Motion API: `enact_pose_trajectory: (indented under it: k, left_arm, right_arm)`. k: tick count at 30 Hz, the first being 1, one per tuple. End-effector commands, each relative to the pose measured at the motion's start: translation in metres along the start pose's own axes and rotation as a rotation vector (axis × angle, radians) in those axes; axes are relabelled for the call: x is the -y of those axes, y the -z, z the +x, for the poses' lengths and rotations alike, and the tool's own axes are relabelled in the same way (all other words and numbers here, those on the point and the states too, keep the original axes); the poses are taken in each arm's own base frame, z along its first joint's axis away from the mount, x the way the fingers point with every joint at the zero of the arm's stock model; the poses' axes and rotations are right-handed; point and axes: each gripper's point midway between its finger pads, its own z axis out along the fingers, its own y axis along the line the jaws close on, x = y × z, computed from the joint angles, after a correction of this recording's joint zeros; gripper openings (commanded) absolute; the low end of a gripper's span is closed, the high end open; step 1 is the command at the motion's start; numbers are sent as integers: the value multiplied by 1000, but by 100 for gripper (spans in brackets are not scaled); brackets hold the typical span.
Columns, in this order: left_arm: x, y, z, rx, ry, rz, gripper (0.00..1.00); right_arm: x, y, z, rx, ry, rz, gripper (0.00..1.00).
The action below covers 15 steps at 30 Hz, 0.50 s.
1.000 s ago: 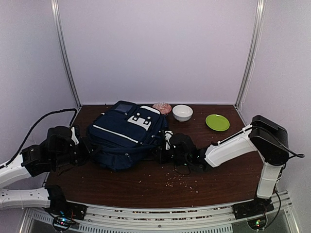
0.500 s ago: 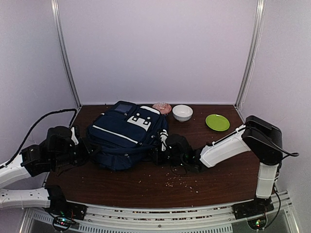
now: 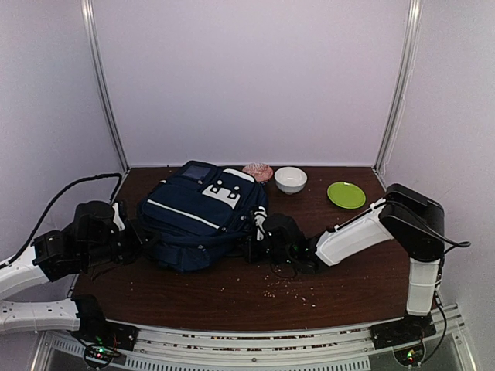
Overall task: Pack the student bag
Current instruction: Zip the student bag at the center of the board.
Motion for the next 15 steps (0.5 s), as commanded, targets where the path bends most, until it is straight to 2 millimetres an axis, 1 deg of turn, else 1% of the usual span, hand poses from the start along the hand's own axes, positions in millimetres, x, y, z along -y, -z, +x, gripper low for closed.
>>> enact_pose_trajectory:
  k: [1, 3, 10, 15]
  left_arm:
    - [55, 24, -35, 113, 37, 192, 0]
    - [55, 23, -35, 112, 38, 190, 0]
    - [50, 19, -32, 107, 38, 173, 0]
    - [44, 14, -29, 104, 41, 157, 0]
  right_arm:
    - [-6, -1, -11, 31, -11, -25, 3]
    - [-6, 1, -11, 33, -12, -29, 0]
    - [-9, 12, -10, 31, -7, -52, 0]
    - [-16, 25, -4, 3, 64, -56, 0]
